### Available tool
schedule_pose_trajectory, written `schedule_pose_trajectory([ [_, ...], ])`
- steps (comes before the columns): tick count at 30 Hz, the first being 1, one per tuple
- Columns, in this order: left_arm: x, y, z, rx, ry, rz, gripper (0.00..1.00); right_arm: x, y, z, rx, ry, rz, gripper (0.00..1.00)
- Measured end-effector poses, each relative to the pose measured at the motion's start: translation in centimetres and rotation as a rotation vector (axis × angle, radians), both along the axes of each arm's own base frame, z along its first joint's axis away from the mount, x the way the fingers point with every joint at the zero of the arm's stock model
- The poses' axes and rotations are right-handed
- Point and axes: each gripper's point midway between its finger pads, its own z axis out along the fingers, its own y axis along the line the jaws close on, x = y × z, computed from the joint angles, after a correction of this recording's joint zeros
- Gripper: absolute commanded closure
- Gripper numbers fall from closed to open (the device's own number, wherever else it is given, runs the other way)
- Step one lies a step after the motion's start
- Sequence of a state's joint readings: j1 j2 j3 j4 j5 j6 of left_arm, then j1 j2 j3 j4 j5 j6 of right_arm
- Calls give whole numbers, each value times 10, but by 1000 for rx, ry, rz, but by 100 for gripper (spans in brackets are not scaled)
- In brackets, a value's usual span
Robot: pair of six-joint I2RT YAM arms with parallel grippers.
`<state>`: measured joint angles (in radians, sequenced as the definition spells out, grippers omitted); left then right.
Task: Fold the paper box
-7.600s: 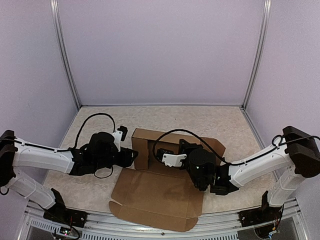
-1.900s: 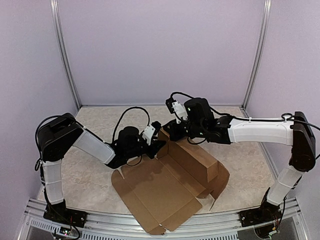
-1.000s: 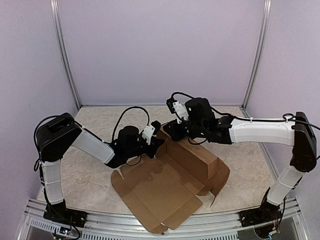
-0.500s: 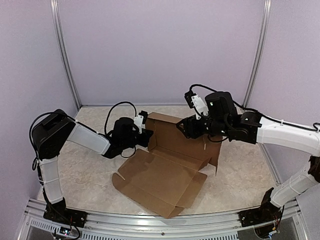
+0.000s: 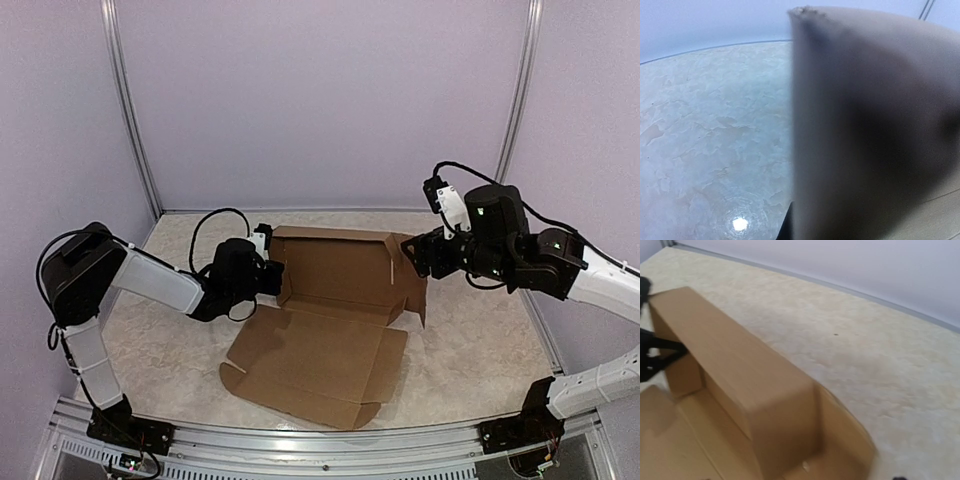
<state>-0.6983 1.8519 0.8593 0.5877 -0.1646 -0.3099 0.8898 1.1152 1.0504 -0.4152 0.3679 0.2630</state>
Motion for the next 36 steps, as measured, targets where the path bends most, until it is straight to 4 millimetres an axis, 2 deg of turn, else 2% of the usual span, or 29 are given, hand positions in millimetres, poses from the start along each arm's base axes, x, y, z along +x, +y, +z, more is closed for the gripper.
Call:
schedule_pose_trajectory([
  [4,-4,16,3,31,-6,68,100,-5,-15,4,-11,-11,-32,22],
  [8,-10,23,7,54,-18,103,100,-11,-24,-6,-29,10,-43,22],
  [12,-16,29,8,68,-24,123,100,-13,-31,-28,-65,51,-54,23],
  [19,-27,48,-1,94,-13,170,100,-10,-55,-68,-72,143,-103,23],
  [29,-34,58,-1,81,16,198,100,6,-64,-88,63,216,-106,27],
  [36,-37,56,5,44,30,182,100,24,-56,-95,152,248,-59,41],
])
